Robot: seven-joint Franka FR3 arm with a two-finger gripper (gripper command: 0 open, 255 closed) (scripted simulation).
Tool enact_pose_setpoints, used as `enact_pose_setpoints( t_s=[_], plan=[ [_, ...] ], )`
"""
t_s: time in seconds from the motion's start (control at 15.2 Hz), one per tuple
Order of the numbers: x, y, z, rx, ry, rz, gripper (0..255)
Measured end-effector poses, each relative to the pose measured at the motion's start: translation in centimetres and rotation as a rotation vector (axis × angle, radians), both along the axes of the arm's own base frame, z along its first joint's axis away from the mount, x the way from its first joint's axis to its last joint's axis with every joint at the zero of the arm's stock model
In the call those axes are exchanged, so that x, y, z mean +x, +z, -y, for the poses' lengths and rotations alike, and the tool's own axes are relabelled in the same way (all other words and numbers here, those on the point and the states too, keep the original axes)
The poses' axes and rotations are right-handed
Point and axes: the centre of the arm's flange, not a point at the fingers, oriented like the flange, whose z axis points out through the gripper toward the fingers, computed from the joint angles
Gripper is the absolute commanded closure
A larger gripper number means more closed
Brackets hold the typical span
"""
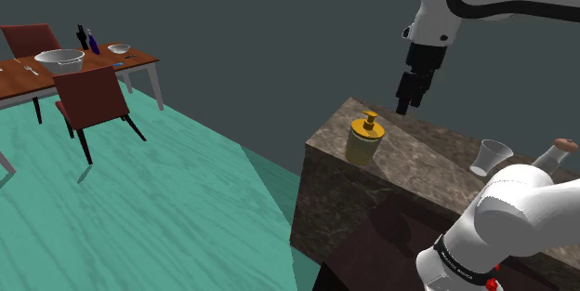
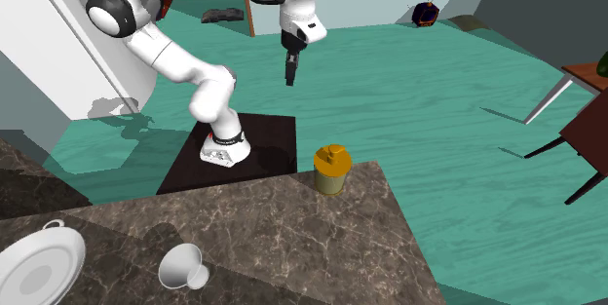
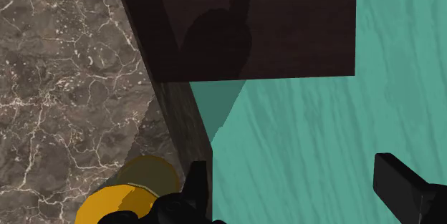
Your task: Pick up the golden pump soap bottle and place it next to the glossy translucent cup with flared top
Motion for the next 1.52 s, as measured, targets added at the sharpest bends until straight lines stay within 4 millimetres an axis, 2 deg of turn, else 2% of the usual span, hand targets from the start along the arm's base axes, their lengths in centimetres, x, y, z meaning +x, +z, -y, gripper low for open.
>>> enact_pose_setpoints(
  t_s=[0.26,1.32,1.52],
  plan=[
    [1.5,-1.4,1.4,-0.008,0.004,0.002,0],
    [14.0,-12.0,13.8,-0.069,0.036,0.024,0],
    [15.4,-13.6,15.0,-0.077,0.04,0.027,0]
  ],
)
